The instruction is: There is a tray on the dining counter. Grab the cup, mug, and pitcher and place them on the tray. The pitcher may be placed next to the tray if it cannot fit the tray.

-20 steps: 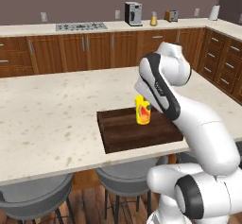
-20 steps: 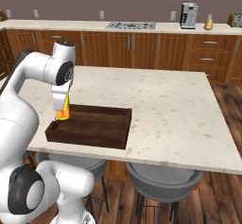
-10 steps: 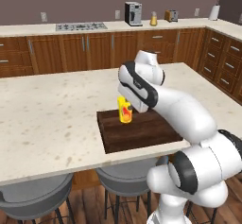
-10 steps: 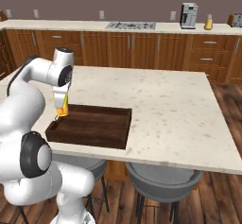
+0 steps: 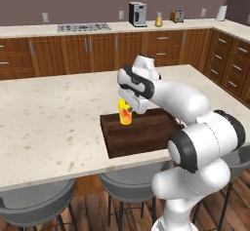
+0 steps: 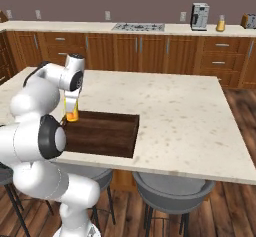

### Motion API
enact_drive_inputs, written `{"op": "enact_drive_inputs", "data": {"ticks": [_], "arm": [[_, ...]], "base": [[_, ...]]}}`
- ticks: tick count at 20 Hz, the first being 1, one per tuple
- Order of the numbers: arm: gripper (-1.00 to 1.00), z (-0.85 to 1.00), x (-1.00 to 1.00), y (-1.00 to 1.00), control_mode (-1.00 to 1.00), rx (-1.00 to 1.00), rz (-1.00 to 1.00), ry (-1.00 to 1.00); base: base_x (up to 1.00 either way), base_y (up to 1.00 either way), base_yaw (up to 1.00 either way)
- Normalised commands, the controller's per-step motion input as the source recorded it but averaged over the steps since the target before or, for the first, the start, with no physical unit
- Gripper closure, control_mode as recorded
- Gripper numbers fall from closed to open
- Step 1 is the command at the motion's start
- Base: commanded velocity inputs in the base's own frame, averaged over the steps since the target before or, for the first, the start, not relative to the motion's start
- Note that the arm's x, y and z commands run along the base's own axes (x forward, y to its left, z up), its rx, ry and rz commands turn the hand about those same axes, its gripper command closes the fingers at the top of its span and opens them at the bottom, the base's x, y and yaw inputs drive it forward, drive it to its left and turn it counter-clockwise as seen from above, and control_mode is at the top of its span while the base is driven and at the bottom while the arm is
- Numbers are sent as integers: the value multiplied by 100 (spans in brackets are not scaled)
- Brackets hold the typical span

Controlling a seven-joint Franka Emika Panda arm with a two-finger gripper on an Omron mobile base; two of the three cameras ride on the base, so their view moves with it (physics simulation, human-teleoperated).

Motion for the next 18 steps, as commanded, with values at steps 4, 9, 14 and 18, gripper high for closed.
{"op": "enact_drive_inputs", "data": {"ticks": [4,9,14,18], "arm": [[100,-44,42,16,-100,0,0,2],[100,-42,31,15,-100,0,0,1],[100,-35,22,5,-100,0,0,0],[100,-35,19,6,-100,0,0,0]], "base": [[0,0,0],[0,0,0],[0,0,0],[0,0,0]]}}
